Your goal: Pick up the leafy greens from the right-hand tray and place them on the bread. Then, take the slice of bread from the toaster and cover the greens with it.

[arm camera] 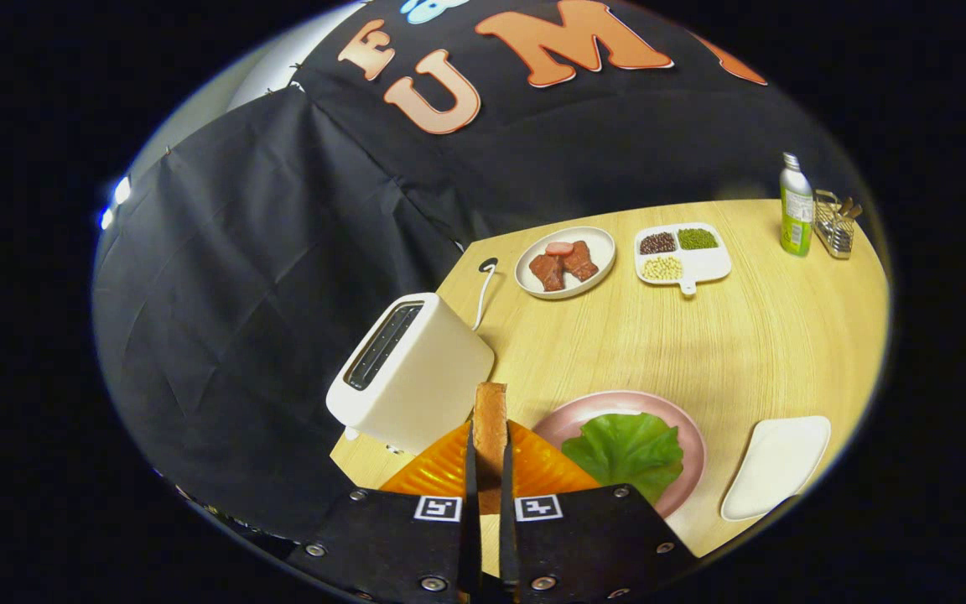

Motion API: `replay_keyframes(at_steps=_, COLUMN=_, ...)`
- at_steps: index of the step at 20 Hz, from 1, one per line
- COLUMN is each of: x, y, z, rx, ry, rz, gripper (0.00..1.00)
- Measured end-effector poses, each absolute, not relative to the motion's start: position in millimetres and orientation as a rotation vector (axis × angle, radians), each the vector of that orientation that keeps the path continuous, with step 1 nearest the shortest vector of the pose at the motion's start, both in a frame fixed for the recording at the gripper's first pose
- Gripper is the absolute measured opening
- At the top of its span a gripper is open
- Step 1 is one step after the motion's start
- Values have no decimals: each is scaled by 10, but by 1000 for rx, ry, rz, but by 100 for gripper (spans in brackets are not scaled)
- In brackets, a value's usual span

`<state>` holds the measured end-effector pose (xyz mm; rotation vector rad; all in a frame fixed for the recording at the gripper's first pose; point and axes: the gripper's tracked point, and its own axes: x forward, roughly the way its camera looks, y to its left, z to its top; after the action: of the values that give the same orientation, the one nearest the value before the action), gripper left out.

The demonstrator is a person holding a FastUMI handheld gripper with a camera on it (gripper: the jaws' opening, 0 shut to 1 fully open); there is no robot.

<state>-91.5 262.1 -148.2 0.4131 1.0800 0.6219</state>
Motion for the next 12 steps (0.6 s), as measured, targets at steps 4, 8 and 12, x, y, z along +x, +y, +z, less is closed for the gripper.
replay_keyframes(at_steps=4, x=-943, y=2478, z=-1649, rx=440, ry=1096, rz=594, gripper=9)
replay_keyframes(at_steps=8, x=-1018, y=2346, z=-1844, rx=477, ry=1128, rz=567, gripper=9)
replay_keyframes(at_steps=12, x=-1035, y=2203, z=-2046, rx=516, ry=1158, rz=523, gripper=9)
